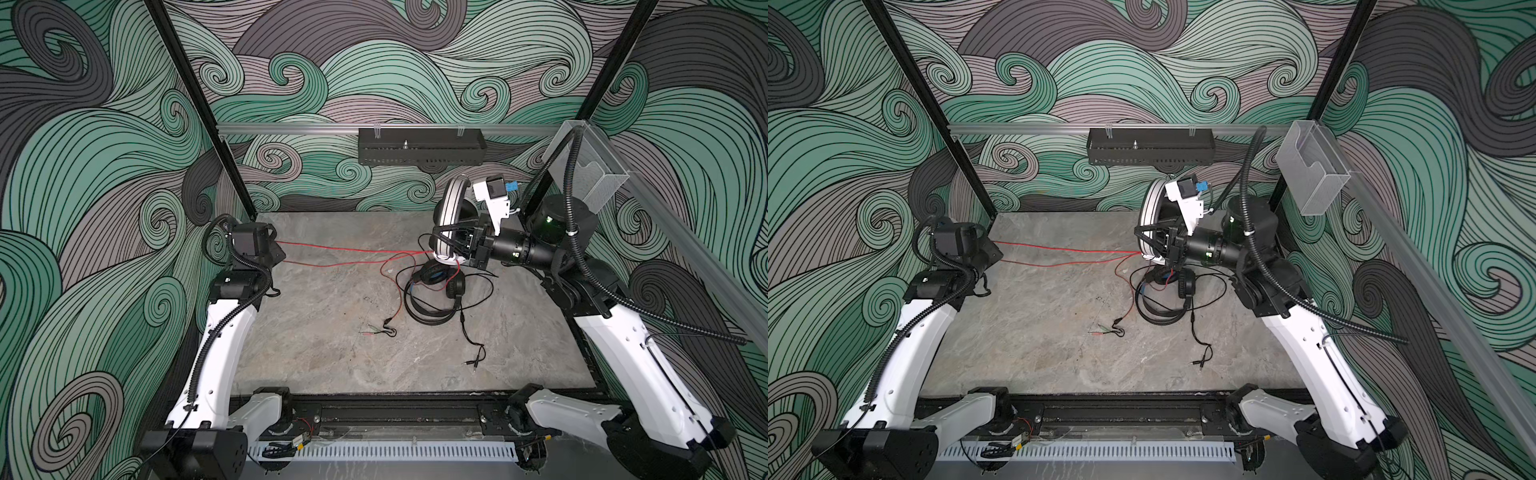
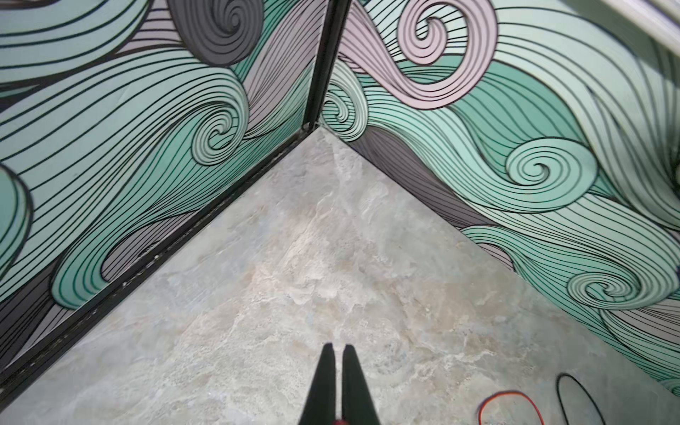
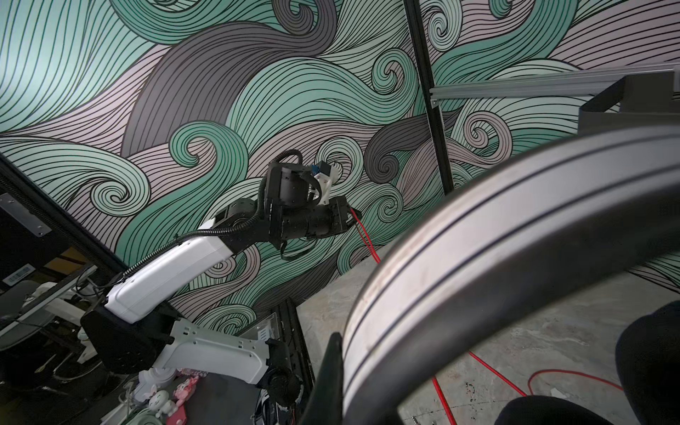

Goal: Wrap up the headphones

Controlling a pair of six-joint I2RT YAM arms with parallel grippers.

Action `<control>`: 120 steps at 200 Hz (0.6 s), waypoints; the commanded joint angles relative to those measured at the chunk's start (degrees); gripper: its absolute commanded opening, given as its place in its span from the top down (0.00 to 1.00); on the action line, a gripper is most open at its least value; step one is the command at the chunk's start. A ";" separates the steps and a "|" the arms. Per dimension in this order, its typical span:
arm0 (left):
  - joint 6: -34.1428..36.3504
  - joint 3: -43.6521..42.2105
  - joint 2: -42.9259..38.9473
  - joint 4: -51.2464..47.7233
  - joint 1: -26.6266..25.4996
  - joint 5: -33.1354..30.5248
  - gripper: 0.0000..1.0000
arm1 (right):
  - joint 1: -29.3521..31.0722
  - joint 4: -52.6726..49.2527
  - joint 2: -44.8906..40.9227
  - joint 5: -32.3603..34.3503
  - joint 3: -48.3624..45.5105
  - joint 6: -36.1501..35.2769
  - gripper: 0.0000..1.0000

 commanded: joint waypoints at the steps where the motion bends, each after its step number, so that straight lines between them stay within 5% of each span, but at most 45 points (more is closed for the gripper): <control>1: -2.15 0.65 -0.41 -1.81 1.62 -4.24 1.00 | -1.59 3.86 -1.98 -0.53 3.41 -2.92 1.00; 39: -3.51 1.62 2.74 -2.10 4.86 -3.41 1.00 | -2.41 3.88 -1.63 -0.27 5.69 -3.13 1.00; 120: -6.39 -1.41 11.84 -0.50 14.10 13.75 1.00 | -2.84 5.15 -0.65 -0.15 7.85 -0.97 1.00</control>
